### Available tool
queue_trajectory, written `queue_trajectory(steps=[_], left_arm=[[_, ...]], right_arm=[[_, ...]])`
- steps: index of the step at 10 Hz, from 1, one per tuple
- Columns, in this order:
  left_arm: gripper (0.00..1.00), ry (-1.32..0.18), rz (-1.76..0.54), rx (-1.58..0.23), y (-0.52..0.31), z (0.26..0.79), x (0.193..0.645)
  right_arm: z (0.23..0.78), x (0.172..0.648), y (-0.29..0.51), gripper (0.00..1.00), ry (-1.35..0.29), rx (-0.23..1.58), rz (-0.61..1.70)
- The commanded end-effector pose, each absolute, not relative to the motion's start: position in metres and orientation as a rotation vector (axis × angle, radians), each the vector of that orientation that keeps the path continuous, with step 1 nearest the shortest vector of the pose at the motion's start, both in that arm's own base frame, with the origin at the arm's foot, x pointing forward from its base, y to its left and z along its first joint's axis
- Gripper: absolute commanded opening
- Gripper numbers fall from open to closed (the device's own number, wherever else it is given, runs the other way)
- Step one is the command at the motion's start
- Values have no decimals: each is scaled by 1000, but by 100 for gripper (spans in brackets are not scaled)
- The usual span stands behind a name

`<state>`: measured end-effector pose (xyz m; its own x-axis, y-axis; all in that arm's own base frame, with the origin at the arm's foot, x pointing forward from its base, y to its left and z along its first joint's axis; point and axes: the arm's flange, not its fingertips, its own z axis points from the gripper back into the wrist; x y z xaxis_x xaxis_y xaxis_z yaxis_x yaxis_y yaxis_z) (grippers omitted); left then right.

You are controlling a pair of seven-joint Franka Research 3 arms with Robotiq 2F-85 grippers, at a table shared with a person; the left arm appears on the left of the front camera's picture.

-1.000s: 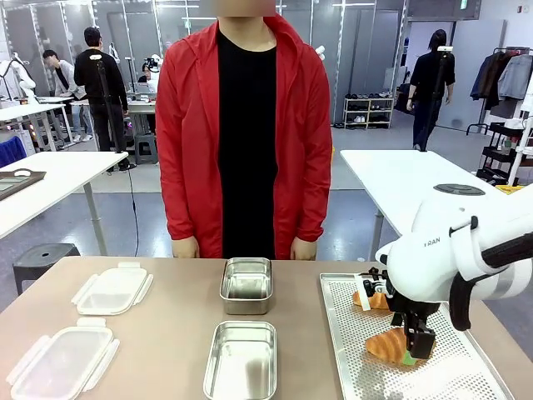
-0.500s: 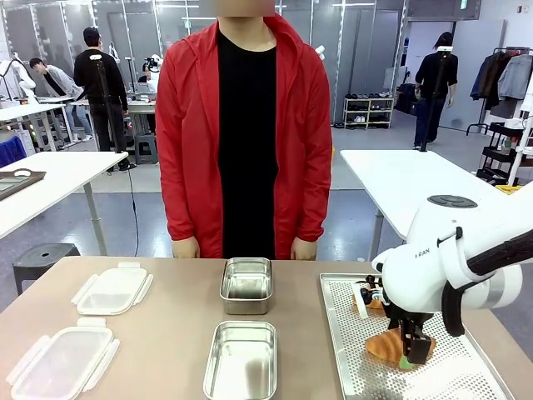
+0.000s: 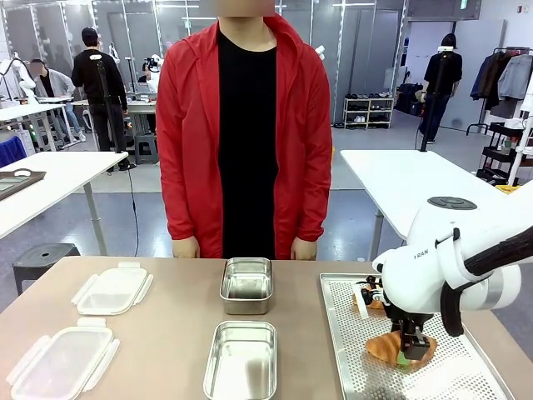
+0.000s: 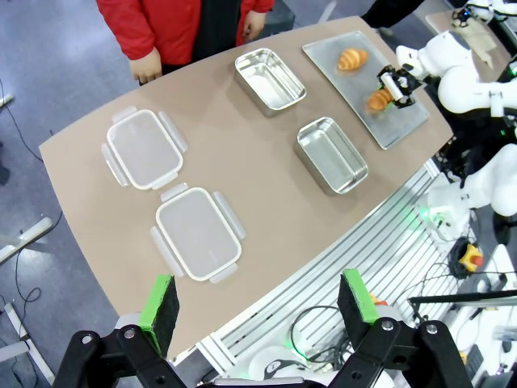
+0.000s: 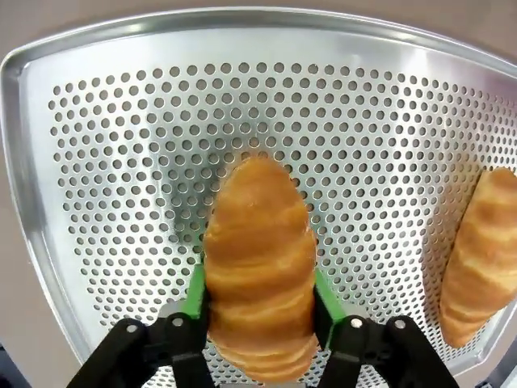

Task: Place the bread into the airtight container.
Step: Pick up a Butter Roll and place it into an empty Airtight Container.

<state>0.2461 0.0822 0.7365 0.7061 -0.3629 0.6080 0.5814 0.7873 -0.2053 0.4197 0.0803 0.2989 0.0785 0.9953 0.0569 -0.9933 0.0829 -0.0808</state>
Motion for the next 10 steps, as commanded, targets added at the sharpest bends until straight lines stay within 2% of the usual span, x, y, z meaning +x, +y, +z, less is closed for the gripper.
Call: queue_trajectory(steps=[1, 4, 6, 10], left_arm=[[100, -581, -559, -405, 81, 737, 245], [100, -581, -559, -405, 81, 737, 245], [100, -581, -559, -405, 81, 737, 245], [100, -581, -559, -405, 81, 737, 245]], right_arm=[[299, 408, 75, 42, -89, 1, 1515], [331, 410, 79, 42, -78, 3, 1516], [371, 409, 92, 42, -45, -48, 1483], [452, 397, 164, 42, -49, -81, 1449]])
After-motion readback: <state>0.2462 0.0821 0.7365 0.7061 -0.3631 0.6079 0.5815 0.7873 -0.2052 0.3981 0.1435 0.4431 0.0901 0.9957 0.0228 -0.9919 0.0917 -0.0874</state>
